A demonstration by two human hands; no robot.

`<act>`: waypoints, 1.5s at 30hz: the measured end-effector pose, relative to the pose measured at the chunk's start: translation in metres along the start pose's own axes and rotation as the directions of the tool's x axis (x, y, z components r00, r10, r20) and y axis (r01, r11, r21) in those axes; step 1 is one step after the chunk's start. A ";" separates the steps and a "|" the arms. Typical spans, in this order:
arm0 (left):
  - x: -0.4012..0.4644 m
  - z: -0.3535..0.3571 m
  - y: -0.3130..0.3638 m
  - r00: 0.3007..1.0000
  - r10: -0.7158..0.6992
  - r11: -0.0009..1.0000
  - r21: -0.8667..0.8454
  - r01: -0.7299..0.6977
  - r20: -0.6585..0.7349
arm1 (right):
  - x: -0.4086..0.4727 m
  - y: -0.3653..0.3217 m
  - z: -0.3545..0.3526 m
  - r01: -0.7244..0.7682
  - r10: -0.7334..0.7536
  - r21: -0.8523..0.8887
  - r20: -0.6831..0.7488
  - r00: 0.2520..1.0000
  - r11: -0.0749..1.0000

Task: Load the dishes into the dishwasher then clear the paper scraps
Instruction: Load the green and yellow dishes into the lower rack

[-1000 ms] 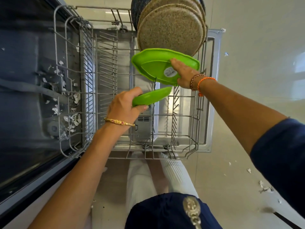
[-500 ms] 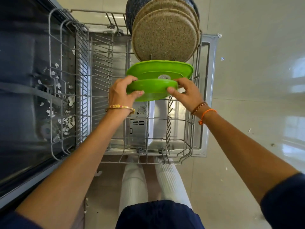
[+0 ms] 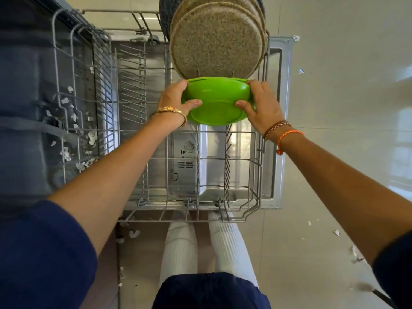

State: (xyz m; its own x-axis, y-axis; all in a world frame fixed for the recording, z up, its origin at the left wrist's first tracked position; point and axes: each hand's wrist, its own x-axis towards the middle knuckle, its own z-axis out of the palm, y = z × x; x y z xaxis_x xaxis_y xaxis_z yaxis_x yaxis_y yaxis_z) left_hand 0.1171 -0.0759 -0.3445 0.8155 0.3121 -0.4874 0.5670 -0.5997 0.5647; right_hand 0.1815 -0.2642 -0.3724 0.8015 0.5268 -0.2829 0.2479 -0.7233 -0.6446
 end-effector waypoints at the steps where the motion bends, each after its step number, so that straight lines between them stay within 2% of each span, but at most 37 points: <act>1: 0.001 0.001 -0.003 1.000 0.001 1.000 0.007 -0.001 -0.002 | 0.000 -0.001 0.002 -0.002 0.002 0.009 -0.006 1.000 1.000; 5: 0.004 0.002 -0.004 0.999 0.025 0.999 0.026 -0.024 -0.046 | 0.004 -0.001 0.002 -0.002 0.005 0.054 -0.050 0.999 0.999; 10: 0.003 0.000 0.003 0.977 0.108 0.993 0.060 -0.098 -0.182 | 0.004 -0.004 -0.005 0.071 -0.042 0.129 -0.217 0.975 0.989; 12: 0.003 0.001 0.001 0.978 0.112 0.992 0.075 -0.101 -0.173 | 0.005 -0.004 -0.005 0.087 -0.065 0.118 -0.180 0.982 0.989; 16: 0.013 0.000 0.000 0.996 0.024 0.997 0.076 -0.018 -0.080 | 0.006 -0.007 0.001 -0.024 0.038 0.102 -0.140 0.989 0.995; 21: 0.019 0.000 -0.006 0.995 -0.029 0.985 0.164 0.044 -0.091 | 0.012 -0.012 0.010 -0.047 0.047 0.003 -0.105 0.993 0.999; 25: 0.015 0.012 -0.027 0.992 -0.088 0.975 0.214 0.066 0.094 | 0.015 -0.002 0.022 -0.109 0.128 -0.171 0.104 0.986 0.979; 28: 0.012 0.021 -0.037 0.984 -0.075 0.980 0.196 0.042 0.162 | 0.016 0.001 0.031 -0.161 0.200 -0.291 0.112 0.973 0.943; 31: 0.012 0.027 -0.038 0.995 -0.063 0.987 0.154 0.051 0.074 | 0.014 -0.004 0.039 -0.135 0.168 -0.362 0.061 0.984 0.922; 35: 0.002 0.028 -0.041 0.990 0.044 0.990 0.139 -0.025 -0.132 | 0.005 -0.009 0.040 -0.105 0.080 -0.253 -0.106 0.991 0.962; 37: -0.011 0.026 -0.037 0.951 0.205 0.978 0.092 -0.189 -0.230 | -0.004 -0.012 0.037 -0.007 -0.027 -0.117 -0.282 0.959 0.993; 38: -0.021 0.022 -0.034 0.900 0.330 0.944 0.090 -0.318 -0.286 | -0.011 -0.018 0.033 0.083 -0.088 -0.029 -0.354 0.931 0.996; 40: -0.044 -0.002 -0.024 0.741 0.555 0.830 0.190 -0.525 -0.379 | -0.024 -0.044 0.013 0.236 -0.174 0.082 -0.456 0.873 0.968; 41: -0.059 -0.017 -0.016 0.670 0.633 0.772 0.251 -0.583 -0.388 | -0.032 -0.062 0.000 0.288 -0.207 0.101 -0.480 0.852 0.952; 43: -0.096 -0.051 0.004 0.605 0.689 0.722 0.304 -0.622 -0.399 | -0.051 -0.105 -0.033 0.372 -0.257 0.141 -0.504 0.825 0.917; 45: -0.138 -0.079 0.021 0.585 0.677 0.727 0.284 -0.625 -0.446 | -0.076 -0.143 -0.058 0.433 -0.284 0.175 -0.534 0.797 0.884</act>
State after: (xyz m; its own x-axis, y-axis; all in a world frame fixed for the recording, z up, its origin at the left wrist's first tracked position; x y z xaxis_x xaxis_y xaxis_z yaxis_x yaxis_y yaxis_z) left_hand 0.0256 -0.0736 -0.2132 0.9129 0.1049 0.3945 -0.1308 -0.8403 0.5261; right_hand 0.1168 -0.2265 -0.2170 0.8584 0.3868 0.3368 0.4708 -0.3335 -0.8168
